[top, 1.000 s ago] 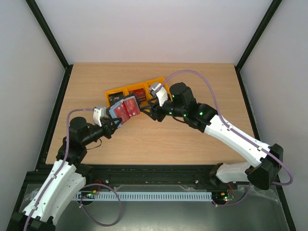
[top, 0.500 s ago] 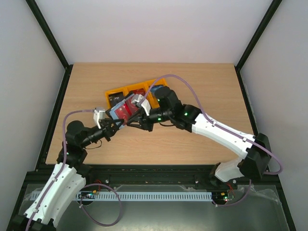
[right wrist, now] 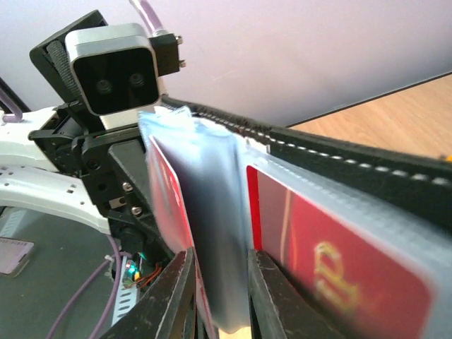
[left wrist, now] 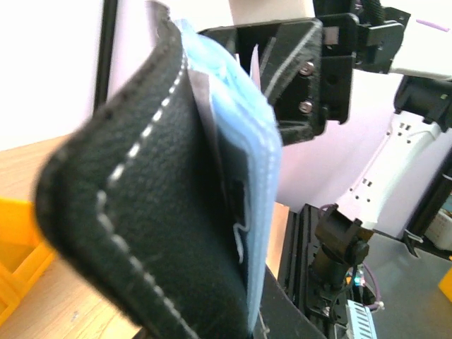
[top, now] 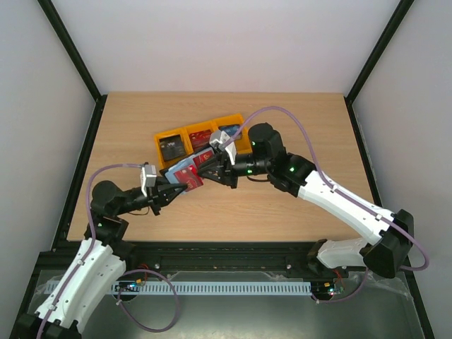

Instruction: Take the credit cards out of the card holder

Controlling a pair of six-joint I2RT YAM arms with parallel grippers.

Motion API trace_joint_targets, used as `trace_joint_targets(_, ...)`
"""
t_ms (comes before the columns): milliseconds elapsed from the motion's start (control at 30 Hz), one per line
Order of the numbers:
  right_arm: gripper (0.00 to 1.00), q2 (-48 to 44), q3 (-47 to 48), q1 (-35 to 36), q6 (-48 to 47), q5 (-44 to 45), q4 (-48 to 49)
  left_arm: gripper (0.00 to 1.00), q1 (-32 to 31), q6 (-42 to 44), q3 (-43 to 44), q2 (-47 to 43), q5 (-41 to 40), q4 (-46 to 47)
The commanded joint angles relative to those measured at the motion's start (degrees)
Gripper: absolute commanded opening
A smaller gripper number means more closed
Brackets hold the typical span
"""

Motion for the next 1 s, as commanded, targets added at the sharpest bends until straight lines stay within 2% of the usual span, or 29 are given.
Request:
trace_joint_targets(0,0.21,-0.4,-0.4,-0.5,-1.8,2.1,-1.0,0.02,-1.2,2.4,0.2,0.8,4.0,6.4)
trace_joint_targets(333,0.24,2.6,1.3,-0.5,-6.0,-3.9,-5.2,0.02,-2.4,2.2,-0.2,2.3,2.7,8.0)
trace_joint_targets(400,0.19,3.7,1.9,-0.5,-5.7,-6.6,-5.2,0.02,-2.6,2.0,-0.3,2.3,2.5,8.3)
trace_joint_targets(500,0.05,4.9,2.7,-0.4,-4.8,-10.1,-4.0,0.02,-2.9,2.1,-0.6,2.3,2.3,8.8)
trace_joint_targets(567,0.02,4.7,3.1,-0.4,-5.1,-10.9,-3.8,0.02,-3.1,1.9,-0.8,2.2,2.1,8.7)
trace_joint_targets(667,0.02,2.5,1.8,-0.4,-5.0,-10.9,-1.6,0.04,-3.2,1.6,-0.9,1.4,1.6,7.5)
trace_joint_targets(733,0.02,0.6,0.1,-0.5,-4.0,-9.0,0.4,0.15,-3.1,1.2,-1.3,0.7,1.0,7.2)
trace_joint_targets(800,0.02,-0.8,-0.8,-0.7,-3.5,-6.5,1.2,0.19,-3.2,0.5,-1.6,0.4,0.7,7.6)
trace_joint_targets(900,0.02,-0.9,-0.8,-1.1,-3.8,-5.3,-0.1,0.2,-3.2,0.0,-1.9,0.1,0.4,8.1)
trace_joint_targets(967,0.02,-0.7,-0.5,-1.2,-3.9,-4.6,-0.8,0.16,-3.2,-0.1,-2.0,0.0,0.3,8.0)
